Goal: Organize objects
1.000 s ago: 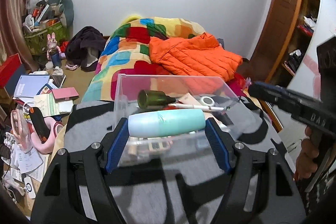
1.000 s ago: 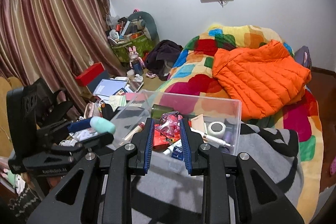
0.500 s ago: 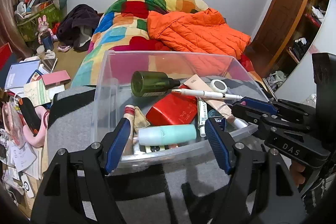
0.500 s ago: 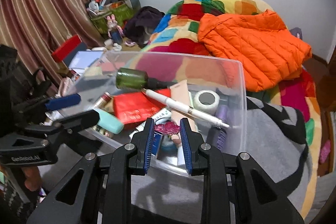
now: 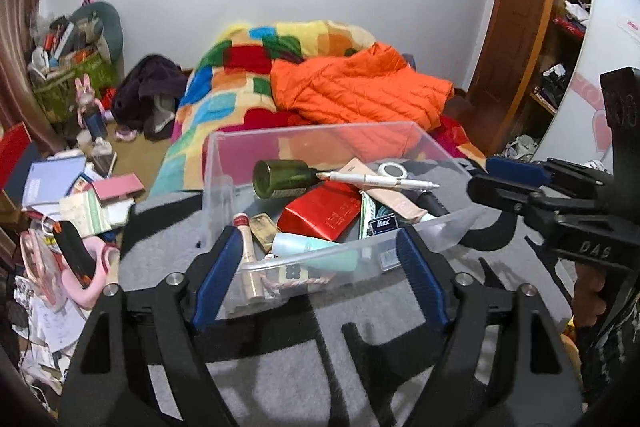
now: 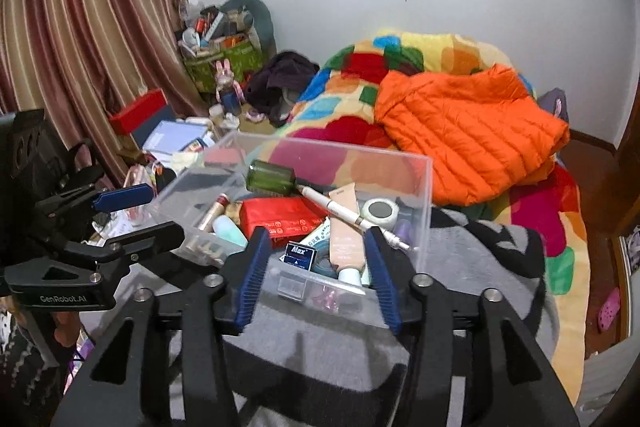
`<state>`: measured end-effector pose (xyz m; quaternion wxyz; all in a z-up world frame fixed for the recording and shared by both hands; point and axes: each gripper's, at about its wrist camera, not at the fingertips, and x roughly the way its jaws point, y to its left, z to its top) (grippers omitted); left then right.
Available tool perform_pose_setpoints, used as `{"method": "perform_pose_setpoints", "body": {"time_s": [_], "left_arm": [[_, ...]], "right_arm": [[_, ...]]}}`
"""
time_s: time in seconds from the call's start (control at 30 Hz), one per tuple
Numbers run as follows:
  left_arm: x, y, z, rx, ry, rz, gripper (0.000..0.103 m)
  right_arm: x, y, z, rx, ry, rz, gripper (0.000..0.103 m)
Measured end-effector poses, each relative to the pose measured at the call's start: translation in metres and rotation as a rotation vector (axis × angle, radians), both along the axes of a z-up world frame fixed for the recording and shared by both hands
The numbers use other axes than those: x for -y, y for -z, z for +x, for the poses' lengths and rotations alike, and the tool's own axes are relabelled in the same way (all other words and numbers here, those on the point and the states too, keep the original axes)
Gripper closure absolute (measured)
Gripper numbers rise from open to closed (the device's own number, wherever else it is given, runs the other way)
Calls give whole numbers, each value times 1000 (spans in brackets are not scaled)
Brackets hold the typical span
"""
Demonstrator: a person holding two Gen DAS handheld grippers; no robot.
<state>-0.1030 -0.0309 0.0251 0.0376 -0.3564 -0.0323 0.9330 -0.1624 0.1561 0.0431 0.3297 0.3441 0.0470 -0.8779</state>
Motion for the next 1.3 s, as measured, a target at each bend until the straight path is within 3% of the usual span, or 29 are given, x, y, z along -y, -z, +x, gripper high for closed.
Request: {"method": "perform_pose_setpoints", "body": {"time_s": [0.27, 0.43, 0.83, 1.3], "left_arm": [[-3, -10, 30, -101, 10, -24, 6], [-4, -6, 40, -120, 10, -34, 3], [3, 9, 47, -88, -9, -4, 3], [-3, 7, 49, -96, 6, -7, 3]], "right_arm": [[-17, -14, 36, -74, 11, -55, 27], [-20, -8, 48, -81, 19, -51, 23], [-18, 17, 51, -19, 28, -34, 22], [-11, 17, 54, -27, 14, -29, 22]]}}
